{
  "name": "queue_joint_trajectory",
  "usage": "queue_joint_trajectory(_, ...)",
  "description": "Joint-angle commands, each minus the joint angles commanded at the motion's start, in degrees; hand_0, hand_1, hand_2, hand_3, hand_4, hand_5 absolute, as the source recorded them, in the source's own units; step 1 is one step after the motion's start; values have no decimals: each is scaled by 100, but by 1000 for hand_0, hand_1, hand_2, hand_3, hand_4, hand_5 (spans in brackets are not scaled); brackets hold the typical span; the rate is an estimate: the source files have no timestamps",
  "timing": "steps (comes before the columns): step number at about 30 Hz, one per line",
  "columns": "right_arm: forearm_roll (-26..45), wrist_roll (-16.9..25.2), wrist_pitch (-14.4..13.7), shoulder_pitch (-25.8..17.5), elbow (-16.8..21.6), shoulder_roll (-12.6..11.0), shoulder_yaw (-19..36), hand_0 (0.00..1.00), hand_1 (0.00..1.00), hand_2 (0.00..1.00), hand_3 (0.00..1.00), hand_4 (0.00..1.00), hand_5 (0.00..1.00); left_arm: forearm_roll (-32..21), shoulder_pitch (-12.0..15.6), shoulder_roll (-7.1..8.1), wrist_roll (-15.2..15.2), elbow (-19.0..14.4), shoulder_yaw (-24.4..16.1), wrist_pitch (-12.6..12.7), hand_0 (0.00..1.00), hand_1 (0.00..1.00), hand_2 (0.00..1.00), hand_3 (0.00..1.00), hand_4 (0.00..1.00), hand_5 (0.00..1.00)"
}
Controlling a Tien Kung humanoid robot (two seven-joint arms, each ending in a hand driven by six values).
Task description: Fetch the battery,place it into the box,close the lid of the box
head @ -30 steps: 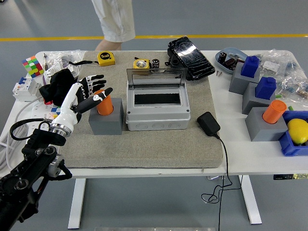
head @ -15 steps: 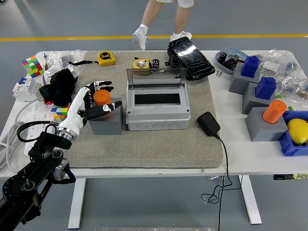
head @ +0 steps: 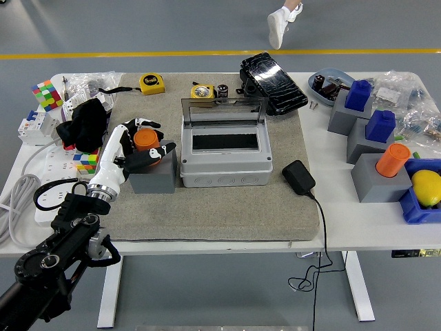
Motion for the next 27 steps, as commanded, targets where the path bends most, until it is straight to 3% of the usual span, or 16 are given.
queue_joint_trajectory(4, 5, 2, -1, 11, 2, -3, -22, 566, 598, 570, 546, 920, 468, -109, -55, -43, -66, 56, 47, 16, 395, 370, 377, 417, 934, 2)
queue_joint_trajectory(5, 9, 3, -3, 12, 1, -1, -25, 567, 597, 570, 546, 921, 469, -132, -68, -54, -83, 70, 67, 18, 282, 279, 311, 351, 867, 2)
queue_joint_trajectory(10, 16, 13, -9, 17, 3, -4, -46, 567, 597, 570, 546, 921, 469, -223, -119, -116, -202, 134, 131, 64, 282, 279, 311, 351, 867, 2)
queue_joint_trajectory(11, 17, 20, -13, 17, 5, -7, -48, 567, 596, 570, 546, 921, 470, -243, -132, -132, -229, 151, 137, 76, 222, 199, 253, 284, 803, 2)
queue_joint_trajectory(21, 14, 69, -38, 2, 8, -3, -34, 567, 596, 570, 545, 921, 470, -345, -221, -227, -358, 246, 238, 102, 205, 148, 204, 238, 748, 2)
queue_joint_trajectory(27, 32, 83, -39, -21, 0, 19, -7, 567, 595, 570, 545, 920, 470, 70, -163, -207, -295, -61, 138, 135, 201, 137, 192, 231, 741, 2)
